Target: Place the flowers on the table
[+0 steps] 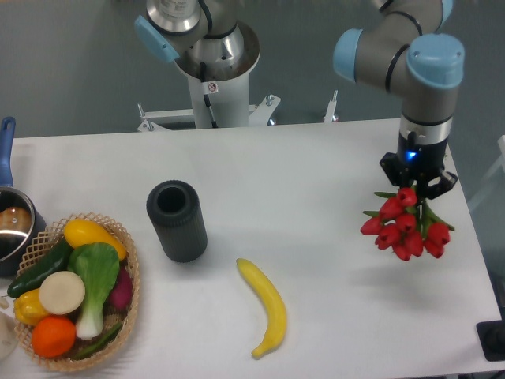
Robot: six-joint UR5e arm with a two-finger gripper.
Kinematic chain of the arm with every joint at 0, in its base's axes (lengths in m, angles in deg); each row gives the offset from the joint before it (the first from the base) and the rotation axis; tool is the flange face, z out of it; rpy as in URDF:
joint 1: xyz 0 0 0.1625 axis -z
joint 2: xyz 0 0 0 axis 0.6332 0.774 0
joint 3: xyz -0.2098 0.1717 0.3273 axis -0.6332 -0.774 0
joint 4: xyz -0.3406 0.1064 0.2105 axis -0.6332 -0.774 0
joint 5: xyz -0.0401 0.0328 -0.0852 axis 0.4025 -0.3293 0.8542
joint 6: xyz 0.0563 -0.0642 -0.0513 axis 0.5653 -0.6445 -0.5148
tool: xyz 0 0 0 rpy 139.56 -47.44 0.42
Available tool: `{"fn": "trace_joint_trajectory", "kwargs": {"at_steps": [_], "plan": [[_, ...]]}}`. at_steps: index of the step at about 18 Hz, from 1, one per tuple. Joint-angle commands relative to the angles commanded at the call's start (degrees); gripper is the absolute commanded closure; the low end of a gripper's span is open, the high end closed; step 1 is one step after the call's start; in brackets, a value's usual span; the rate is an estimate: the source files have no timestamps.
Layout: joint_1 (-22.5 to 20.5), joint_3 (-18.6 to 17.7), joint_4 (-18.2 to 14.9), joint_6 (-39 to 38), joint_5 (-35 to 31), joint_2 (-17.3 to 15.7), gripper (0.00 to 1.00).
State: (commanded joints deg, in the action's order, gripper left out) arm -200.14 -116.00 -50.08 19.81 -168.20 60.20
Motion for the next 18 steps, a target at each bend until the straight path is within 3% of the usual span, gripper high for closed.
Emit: {"fn": "trace_joint_trajectory", "kwargs": {"at_steps": [6,12,13,14,15,18], "plan": [[1.9,-0.3,0.2,-0.6,-3.1,2.9,0.92],[3.3,-0.2,0.4,-1.1,-3.1,4.8,0.72],[3.4,-0.3,0.4,-1.1,-3.1,4.8,0.6],[3.7,-0.2,0.5,-1.0,-3.0,4.8,0.4],[4.0,-0.2,0.5,-0.8,-3.1,4.8,0.0],[4.1,0.2,0.6,-0.8,-3.1,4.7,0.0]]}}
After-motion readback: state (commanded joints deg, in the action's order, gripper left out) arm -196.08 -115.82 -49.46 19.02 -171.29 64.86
